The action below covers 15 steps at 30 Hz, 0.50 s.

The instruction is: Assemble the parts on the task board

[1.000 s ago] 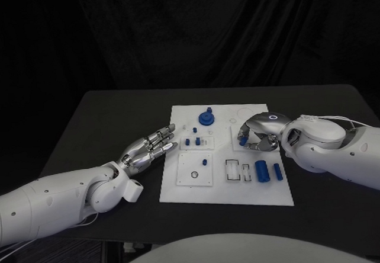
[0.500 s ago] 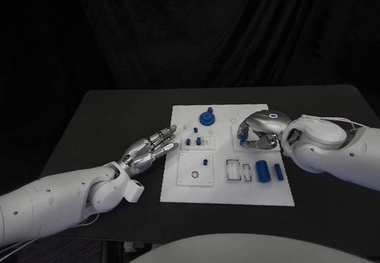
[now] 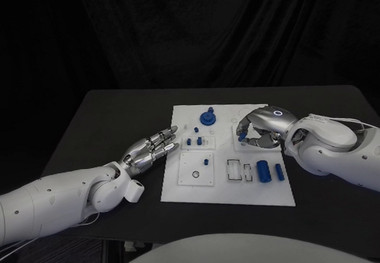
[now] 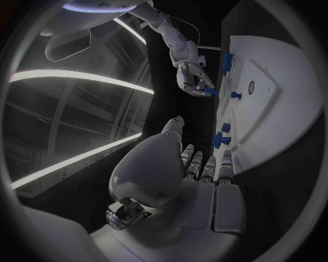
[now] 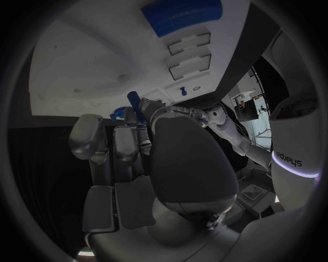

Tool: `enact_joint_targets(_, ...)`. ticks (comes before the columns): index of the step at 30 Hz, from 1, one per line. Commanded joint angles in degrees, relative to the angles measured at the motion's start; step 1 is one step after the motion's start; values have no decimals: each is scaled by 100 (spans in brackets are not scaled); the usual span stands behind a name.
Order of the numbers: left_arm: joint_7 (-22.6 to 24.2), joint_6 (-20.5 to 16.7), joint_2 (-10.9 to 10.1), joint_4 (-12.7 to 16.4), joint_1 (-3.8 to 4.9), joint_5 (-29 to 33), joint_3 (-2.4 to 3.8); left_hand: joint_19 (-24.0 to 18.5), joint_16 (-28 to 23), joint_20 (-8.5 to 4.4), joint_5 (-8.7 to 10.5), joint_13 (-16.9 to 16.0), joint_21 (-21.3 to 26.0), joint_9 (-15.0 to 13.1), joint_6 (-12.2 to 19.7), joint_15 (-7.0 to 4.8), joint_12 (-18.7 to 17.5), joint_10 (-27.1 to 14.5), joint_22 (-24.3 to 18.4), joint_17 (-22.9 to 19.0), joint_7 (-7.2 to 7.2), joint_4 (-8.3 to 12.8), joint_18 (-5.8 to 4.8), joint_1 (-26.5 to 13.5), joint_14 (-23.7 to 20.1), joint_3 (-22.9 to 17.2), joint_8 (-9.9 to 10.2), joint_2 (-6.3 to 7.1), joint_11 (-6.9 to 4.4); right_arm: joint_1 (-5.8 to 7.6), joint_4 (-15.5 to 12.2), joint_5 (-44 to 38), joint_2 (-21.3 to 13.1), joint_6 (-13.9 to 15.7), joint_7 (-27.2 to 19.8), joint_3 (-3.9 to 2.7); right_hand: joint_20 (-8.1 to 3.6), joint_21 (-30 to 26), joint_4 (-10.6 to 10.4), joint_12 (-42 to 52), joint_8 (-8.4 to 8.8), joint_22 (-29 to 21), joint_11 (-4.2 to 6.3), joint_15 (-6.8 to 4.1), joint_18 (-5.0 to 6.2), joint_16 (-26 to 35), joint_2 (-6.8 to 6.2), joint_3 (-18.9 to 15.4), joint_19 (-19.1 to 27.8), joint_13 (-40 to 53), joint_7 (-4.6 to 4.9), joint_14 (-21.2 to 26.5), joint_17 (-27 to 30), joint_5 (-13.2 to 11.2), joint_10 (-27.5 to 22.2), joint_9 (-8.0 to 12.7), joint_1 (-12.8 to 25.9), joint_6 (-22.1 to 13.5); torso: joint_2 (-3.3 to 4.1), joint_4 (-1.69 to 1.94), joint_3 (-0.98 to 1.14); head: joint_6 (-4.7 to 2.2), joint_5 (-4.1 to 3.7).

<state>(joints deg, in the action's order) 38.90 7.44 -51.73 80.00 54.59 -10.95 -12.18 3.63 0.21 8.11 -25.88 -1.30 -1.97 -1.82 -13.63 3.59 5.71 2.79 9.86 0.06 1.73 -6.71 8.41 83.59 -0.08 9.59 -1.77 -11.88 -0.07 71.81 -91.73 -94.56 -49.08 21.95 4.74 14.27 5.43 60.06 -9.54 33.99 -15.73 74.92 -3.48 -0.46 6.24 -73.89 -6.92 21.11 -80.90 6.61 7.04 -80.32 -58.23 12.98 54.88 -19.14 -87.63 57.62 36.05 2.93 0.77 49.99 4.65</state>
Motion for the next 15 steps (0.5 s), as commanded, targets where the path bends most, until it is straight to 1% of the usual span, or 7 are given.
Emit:
enact_joint_targets(1,405,22,3,18,-10,32,5,-3,-21,7,-8,4,-13,-7,4,-2,-2,2,-9,-6,-37,8,15,-18,8,-22,-17,-12,-48,145,-324,-14,-91,212,109,-11,-30,22,39,-47,-51,765,0,-40,-61,35,40,-3,7,-3,-11,-10,13,31,51,-329,-18,79,0,-7,-1,1,33)
enact_joint_targets(4,403,16,7,14,-11,32,5,-3,-21,7,-8,4,-13,-7,4,-2,-2,2,-9,-6,-37,8,15,-18,8,-22,-17,-12,-48,264,-674,-14,-162,188,124,-11,-34,49,47,-69,-55,772,6,-45,-66,23,21,-7,-3,-6,-15,-23,-18,43,84,-351,-15,88,0,-3,0,1,32)
enact_joint_targets(6,401,14,14,11,-11,32,5,-4,-21,6,-7,4,-13,-8,3,-6,-1,2,-10,-6,-38,9,17,-19,8,-22,-17,-9,-48,306,-864,-14,-165,167,115,-11,-38,78,53,-81,-53,779,11,-49,-71,14,11,-6,-14,-8,-18,-35,-37,53,111,-365,-15,89,0,4,-1,1,33)
enact_joint_targets(7,401,15,17,9,-11,32,5,-4,-21,6,-7,4,-13,-8,3,-6,-1,2,-10,-6,-38,9,17,-19,8,-22,-17,-9,-48,315,-917,-14,-157,151,113,-11,-41,101,55,-91,-55,785,15,-53,-75,4,10,-4,-22,-8,-21,-47,-58,65,131,-376,-13,95,0,8,-4,1,35)
enact_joint_targets(8,401,16,22,7,-11,32,5,-4,-21,6,-7,4,-13,-8,3,-6,-1,2,-10,-6,-38,9,17,-19,8,-22,-17,-9,-48,325,-994,-14,-135,113,110,-11,-45,130,60,-104,-57,792,21,-58,-80,-9,5,-1,-34,-9,-26,-61,-83,82,154,-390,-12,104,0,5,-2,1,49)
enact_joint_targets(12,402,25,40,-5,-11,32,5,-4,-21,4,-6,5,-13,-7,7,-8,-4,1,-10,-6,-39,9,19,-21,8,-23,-17,-9,-49,303,-1141,-14,22,-58,102,-11,-58,285,67,-147,-52,830,32,-71,-107,-85,-9,3,-92,-14,-34,-132,-224,127,204,-425,2,109,1,3,-2,1,90)
enact_joint_targets(15,420,33,58,-17,-12,32,5,-5,-21,3,-5,5,-13,-7,4,-9,-3,1,-14,-6,-39,8,20,-22,8,-23,-17,-10,-49,229,-1155,-14,190,-186,80,-11,-63,327,70,-167,-49,840,36,-76,-115,-111,-8,8,-110,-15,-36,-159,-269,136,219,-439,6,110,-2,0,-3,1,130)
